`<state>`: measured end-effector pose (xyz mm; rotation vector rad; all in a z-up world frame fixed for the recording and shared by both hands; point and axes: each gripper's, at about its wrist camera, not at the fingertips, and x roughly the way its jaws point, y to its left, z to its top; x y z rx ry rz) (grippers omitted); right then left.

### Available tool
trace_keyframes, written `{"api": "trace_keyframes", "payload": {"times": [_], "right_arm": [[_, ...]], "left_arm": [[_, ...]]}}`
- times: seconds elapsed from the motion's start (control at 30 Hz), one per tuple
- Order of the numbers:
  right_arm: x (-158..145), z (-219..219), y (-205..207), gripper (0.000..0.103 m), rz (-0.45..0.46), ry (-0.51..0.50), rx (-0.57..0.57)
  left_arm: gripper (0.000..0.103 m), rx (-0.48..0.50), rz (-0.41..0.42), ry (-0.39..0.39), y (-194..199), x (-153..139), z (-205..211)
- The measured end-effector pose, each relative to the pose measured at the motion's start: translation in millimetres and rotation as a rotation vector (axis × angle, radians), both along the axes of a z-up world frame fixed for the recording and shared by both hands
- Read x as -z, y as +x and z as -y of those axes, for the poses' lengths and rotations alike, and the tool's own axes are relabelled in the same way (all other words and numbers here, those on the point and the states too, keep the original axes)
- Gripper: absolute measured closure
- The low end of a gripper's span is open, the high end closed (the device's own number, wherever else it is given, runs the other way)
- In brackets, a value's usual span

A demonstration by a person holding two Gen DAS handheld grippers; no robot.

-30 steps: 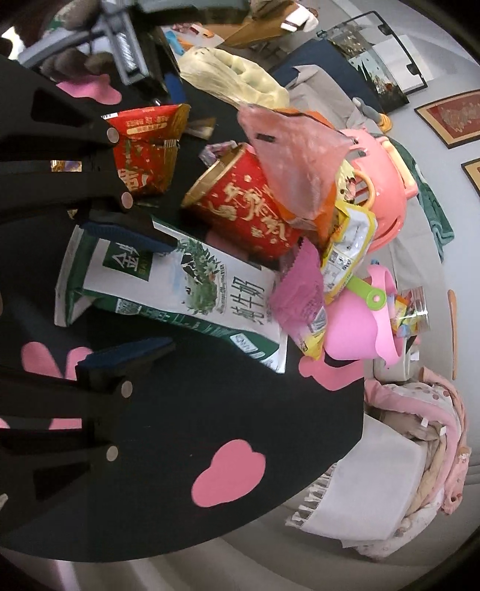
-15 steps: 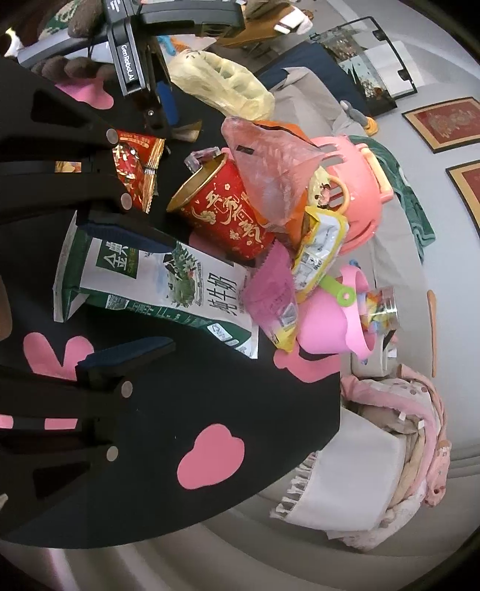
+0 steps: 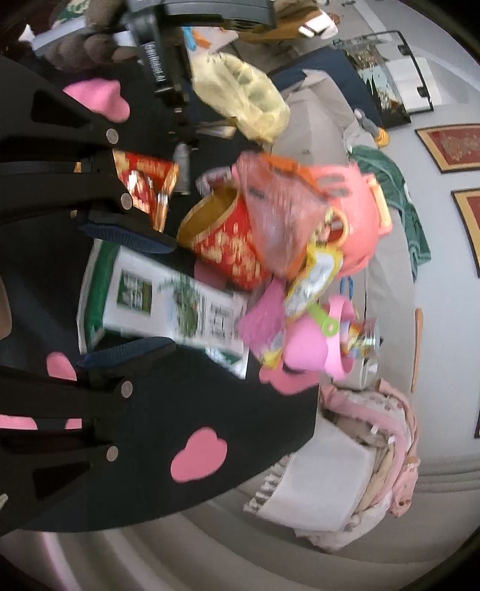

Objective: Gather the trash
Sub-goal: 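Grasp the black snack wrapper with the left gripper while the right gripper grasps the red chip bag, then carry both wrappers to the yellow trash bag and release them inside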

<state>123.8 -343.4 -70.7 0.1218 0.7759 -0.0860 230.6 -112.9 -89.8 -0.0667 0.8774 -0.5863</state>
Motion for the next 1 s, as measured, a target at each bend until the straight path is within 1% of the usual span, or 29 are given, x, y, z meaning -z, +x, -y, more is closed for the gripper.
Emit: {"api": "trace_keyframes", "payload": {"times": [0.07,0.17,0.3,0.37,0.5,0.57,0.8,0.83,0.9,0.97,1.0], "right_arm": [[1,-10,0,0.058,-0.007,0.026,-0.034],[9,-34,5,0.058,-0.037,0.054,-0.099],[22,-61,13,0.058,-0.068,0.010,-0.134],[29,-70,20,0.058,-0.091,0.001,-0.132],[40,-71,31,0.057,-0.132,-0.001,-0.096],[43,-73,35,0.057,-0.142,-0.018,-0.081],[47,-82,35,0.057,-0.171,-0.080,-0.077],[47,-84,33,0.057,-0.173,-0.089,-0.079],[42,-85,27,0.057,-0.153,-0.073,-0.079],[30,-83,14,0.057,-0.090,-0.034,-0.104],[25,-83,9,0.057,-0.066,-0.034,-0.109]], "left_arm": [[0.072,-0.019,0.036,0.005,2,-10,-15],[0.072,-0.038,0.070,0.023,2,-19,-32],[0.072,-0.060,0.061,0.024,4,-19,-55],[0.072,-0.069,0.060,0.021,1,-18,-65],[0.071,-0.081,0.060,0.011,-2,-16,-83],[0.071,-0.090,0.055,0.005,-2,-15,-90],[0.071,-0.123,0.035,-0.016,-2,-10,-108],[0.071,-0.126,0.033,-0.019,-2,-10,-110],[0.071,-0.134,0.034,-0.022,-5,-10,-114],[0.071,-0.142,0.038,-0.026,-7,-12,-119],[0.071,-0.145,0.039,-0.027,-8,-12,-121]]}}
